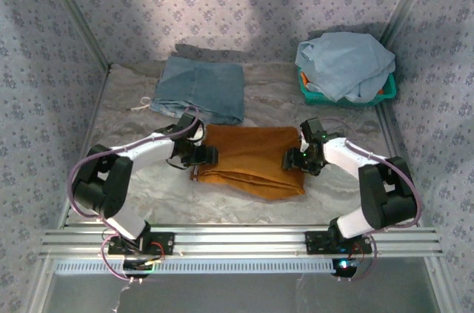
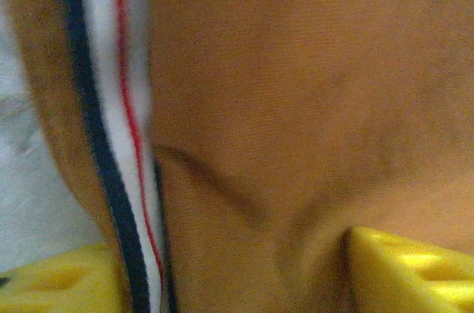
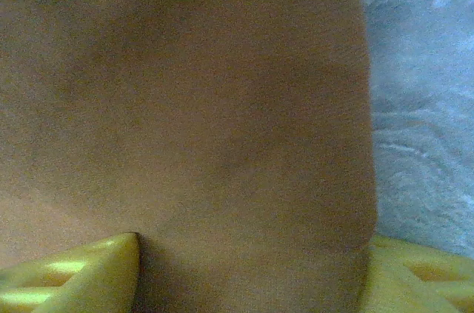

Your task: Fold and stack the trousers

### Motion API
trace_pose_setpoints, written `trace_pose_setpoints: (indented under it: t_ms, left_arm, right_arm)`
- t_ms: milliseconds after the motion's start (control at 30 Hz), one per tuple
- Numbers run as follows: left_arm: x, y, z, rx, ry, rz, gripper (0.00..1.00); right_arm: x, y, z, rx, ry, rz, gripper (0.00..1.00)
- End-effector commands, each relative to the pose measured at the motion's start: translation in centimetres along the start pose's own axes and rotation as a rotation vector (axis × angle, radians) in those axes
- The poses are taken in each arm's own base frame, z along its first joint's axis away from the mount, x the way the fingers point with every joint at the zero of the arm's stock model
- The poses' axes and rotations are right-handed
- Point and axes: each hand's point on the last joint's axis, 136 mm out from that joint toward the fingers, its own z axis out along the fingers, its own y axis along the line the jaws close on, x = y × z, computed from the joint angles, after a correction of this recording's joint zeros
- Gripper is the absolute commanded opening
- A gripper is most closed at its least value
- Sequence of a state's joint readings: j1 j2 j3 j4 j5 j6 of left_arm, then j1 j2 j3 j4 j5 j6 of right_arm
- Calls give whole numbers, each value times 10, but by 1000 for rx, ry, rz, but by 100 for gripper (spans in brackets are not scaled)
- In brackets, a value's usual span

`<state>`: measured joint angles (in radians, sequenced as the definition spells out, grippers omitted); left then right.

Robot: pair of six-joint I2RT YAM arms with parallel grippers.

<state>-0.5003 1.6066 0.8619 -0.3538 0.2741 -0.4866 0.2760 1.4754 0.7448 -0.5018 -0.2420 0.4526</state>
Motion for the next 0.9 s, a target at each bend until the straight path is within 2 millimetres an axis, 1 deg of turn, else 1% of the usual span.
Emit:
trace_pose_setpoints:
  t_ms: [0, 33, 100, 167, 200, 233, 267, 300, 367, 500, 567, 600, 733, 800, 867]
  left_arm:
    - [-5, -4, 12, 46, -25, -7, 47]
    - [-3, -4, 12, 47, -26, -5, 39]
    - [-1, -3, 9, 44, -28, -2, 24]
    - [1, -2, 4, 39, -34, 2, 14]
    - [2, -2, 1, 38, -39, 5, 9]
    - [2, -2, -3, 35, -43, 7, 3]
    - [2, -2, -7, 32, -49, 9, 0]
    - [1, -4, -13, 33, -58, 13, 0]
    - [-4, -8, -28, 34, -91, 18, 0]
    - [-18, -18, -67, 20, -181, 30, 0]
    - [-24, -25, -83, 30, -209, 44, 0]
    - [-25, -28, -89, 33, -218, 49, 0]
    - [-31, -35, -108, 37, -254, 63, 0]
    - [-32, -37, -114, 41, -266, 64, 0]
    - [-30, -37, -113, 42, -264, 64, 0]
  right_arm:
    - [14, 10, 16, -100, 74, 11, 64]
    - [16, 13, 16, -124, 80, 15, 59]
    - [17, 15, 13, -143, 80, 21, 46]
    - [16, 15, 9, -143, 72, 24, 28]
    - [15, 15, 4, -147, 63, 30, 16]
    - [14, 16, 0, -150, 53, 32, 9]
    - [12, 18, -4, -157, 44, 33, 2]
    - [10, 21, -11, -164, 28, 34, 0]
    - [4, 26, -25, -174, -12, 32, 0]
    - [-9, 33, -59, -169, -107, 19, 0]
    - [-15, 39, -72, -176, -145, 4, 0]
    - [-12, 39, -76, -168, -137, 6, 0]
    - [-15, 46, -90, -169, -168, -13, 0]
    - [-15, 48, -94, -166, -179, -25, 0]
    - [-16, 46, -95, -153, -186, -28, 0]
